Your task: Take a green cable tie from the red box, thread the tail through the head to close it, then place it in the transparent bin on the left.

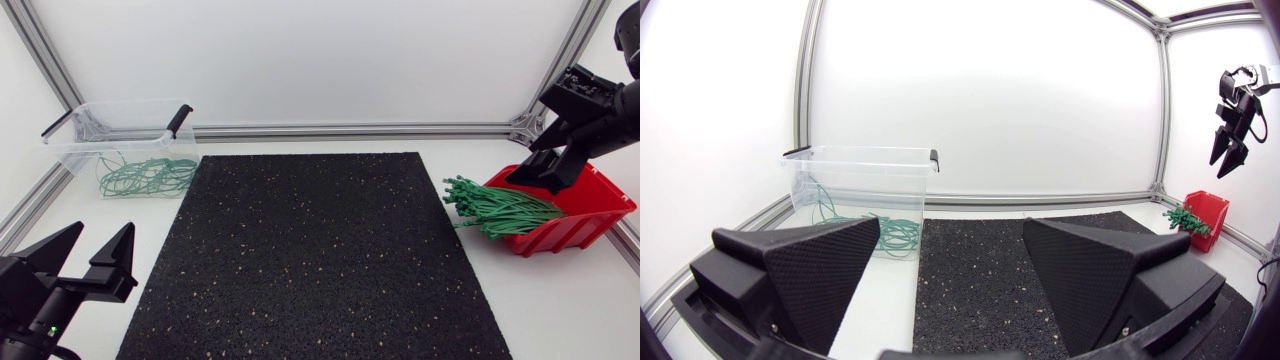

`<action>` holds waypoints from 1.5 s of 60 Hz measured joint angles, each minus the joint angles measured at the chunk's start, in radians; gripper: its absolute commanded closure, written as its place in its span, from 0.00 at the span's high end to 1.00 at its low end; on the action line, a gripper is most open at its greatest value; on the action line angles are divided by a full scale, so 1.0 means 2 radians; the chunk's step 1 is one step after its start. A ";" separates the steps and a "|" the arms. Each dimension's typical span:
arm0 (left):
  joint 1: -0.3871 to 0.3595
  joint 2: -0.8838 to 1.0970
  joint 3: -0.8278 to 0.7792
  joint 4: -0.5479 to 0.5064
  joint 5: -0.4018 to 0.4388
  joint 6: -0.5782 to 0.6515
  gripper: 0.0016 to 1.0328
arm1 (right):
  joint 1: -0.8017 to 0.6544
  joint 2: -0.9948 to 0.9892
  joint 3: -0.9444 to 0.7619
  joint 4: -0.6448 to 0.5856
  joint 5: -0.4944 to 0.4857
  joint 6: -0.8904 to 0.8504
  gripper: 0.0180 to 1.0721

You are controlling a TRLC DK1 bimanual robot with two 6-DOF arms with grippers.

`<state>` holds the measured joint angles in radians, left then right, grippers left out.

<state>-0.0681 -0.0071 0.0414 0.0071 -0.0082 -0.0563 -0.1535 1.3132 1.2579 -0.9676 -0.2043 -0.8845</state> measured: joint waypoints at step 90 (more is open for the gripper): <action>0.004 0.000 0.000 0.000 0.000 0.000 0.97 | -0.034 0.033 -0.142 0.041 0.026 -0.381 0.60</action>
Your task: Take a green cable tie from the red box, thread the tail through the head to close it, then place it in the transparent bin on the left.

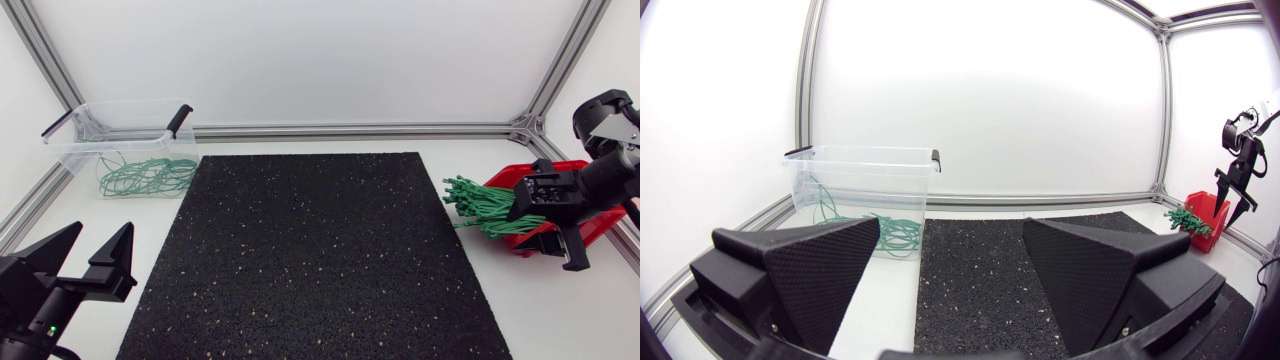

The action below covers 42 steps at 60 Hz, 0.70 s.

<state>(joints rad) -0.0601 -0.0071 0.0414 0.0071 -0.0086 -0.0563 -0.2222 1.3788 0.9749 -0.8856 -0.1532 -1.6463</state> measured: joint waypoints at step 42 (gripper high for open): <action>0.000 0.000 0.000 0.000 0.000 0.000 0.97 | 0.000 0.000 -0.014 0.029 0.000 0.000 0.60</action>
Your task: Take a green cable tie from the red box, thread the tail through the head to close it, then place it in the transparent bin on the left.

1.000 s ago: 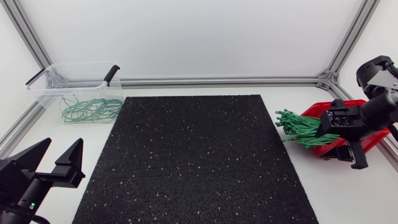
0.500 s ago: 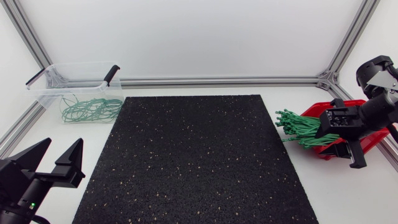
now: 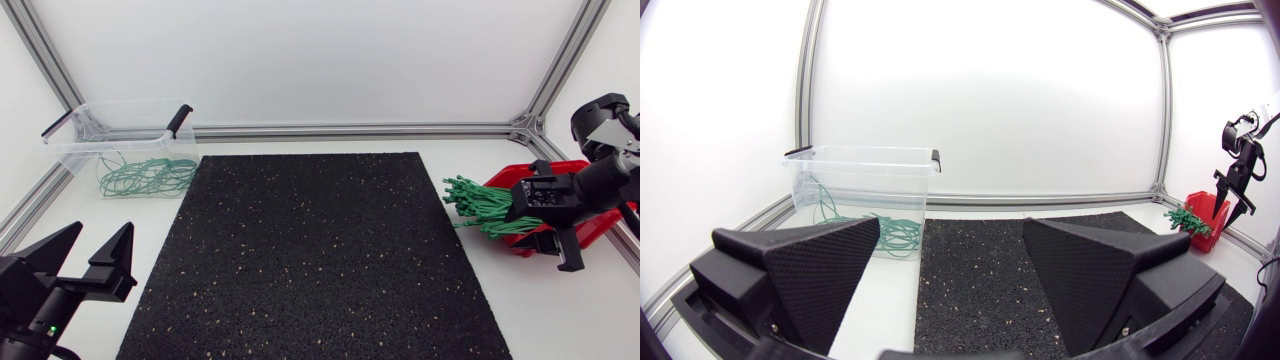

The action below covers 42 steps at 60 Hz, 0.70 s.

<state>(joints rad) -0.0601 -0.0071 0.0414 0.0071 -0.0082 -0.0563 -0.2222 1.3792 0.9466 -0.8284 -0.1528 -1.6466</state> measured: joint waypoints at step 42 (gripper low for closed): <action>0.002 0.000 0.000 -0.001 0.000 0.000 0.97 | -0.007 0.008 -0.024 0.058 0.004 -0.002 0.44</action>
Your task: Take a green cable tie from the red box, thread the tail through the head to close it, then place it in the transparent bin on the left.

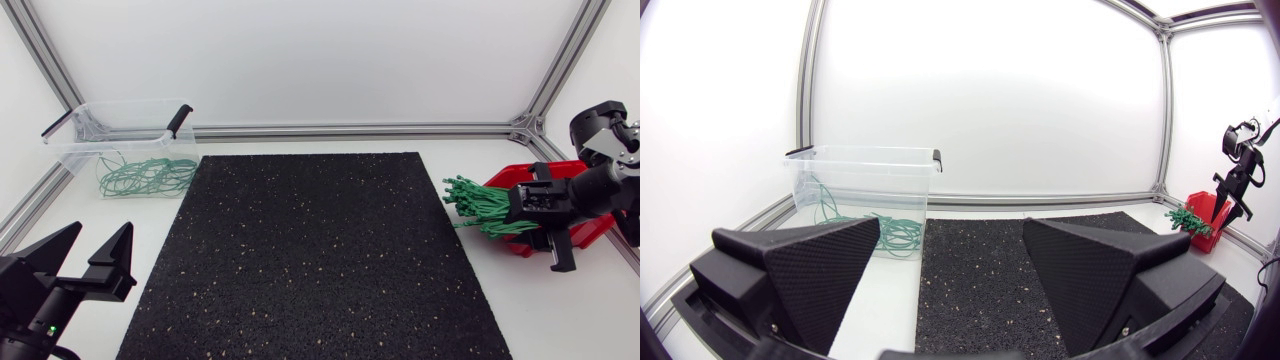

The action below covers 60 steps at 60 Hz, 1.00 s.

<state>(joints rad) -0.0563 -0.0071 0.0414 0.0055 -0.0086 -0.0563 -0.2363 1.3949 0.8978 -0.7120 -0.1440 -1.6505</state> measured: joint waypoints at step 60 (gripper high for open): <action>0.000 0.000 0.000 0.000 0.000 0.000 0.97 | 0.019 -0.010 -0.044 0.081 0.023 0.013 0.18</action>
<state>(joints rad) -0.0563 -0.0071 0.0414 0.0051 -0.0086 -0.0563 -0.1974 1.3743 0.8089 -0.5495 -0.0986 -1.6241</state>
